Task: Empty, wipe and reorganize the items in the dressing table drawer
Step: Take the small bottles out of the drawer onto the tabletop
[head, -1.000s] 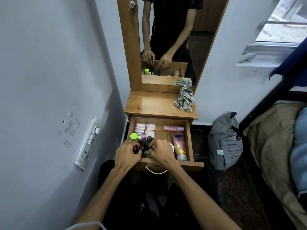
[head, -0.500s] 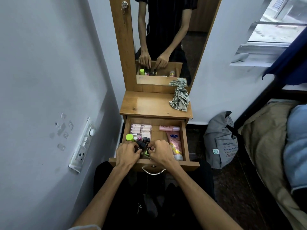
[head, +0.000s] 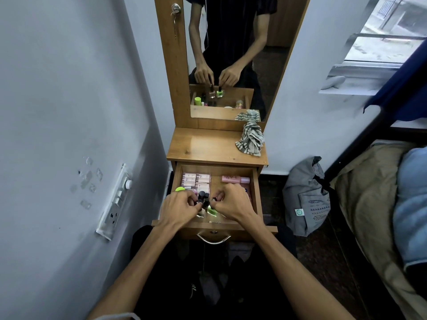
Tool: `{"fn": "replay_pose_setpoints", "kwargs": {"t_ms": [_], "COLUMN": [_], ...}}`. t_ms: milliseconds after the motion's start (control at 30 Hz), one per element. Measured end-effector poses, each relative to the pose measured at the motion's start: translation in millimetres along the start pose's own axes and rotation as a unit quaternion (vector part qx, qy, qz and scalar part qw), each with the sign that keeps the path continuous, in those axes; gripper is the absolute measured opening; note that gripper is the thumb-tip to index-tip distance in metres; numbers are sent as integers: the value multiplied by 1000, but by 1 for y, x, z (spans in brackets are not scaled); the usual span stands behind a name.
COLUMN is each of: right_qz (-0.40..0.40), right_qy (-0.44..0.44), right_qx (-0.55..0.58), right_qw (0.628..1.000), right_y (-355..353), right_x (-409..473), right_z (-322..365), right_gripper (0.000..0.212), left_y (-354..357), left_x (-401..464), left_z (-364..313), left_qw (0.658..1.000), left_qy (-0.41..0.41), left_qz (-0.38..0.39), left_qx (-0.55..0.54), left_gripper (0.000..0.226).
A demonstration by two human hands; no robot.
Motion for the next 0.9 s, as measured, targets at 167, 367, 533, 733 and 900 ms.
{"fn": "replay_pose_setpoints", "kwargs": {"t_ms": [167, 367, 533, 733, 900], "right_qz": [-37, -77, -100, -105, -99], "right_qy": [-33, -64, -37, -8, 6], "right_qx": [5, 10, 18, 44, 59], "right_qw": [999, 995, 994, 993, 993], "right_y": [-31, -67, -95, -106, -102], "right_x": [13, 58, 111, 172, 216], "right_z": [19, 49, 69, 78, 86], "right_gripper": [3, 7, 10, 4, 5], "left_y": [-42, -98, -135, -152, -160], "left_x": [17, 58, 108, 166, 209], "left_z": [-5, -10, -14, 0, 21], "left_qw": [999, 996, 995, 994, 996], "left_qy": [32, 66, 56, 48, 33], "left_qz": [-13, -55, -72, -77, -63], "left_qx": [-17, 11, 45, 65, 55], "left_gripper": [12, 19, 17, 13, 16]}}
Point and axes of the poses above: each hand's wrist, its own x-axis towards the middle knuckle, its own y-axis out of the palm, z = x × y, the point moved 4 cm from there along x, towards the middle knuckle, and after that the axes turned 14 degrees about z, right-handed, at the moved point
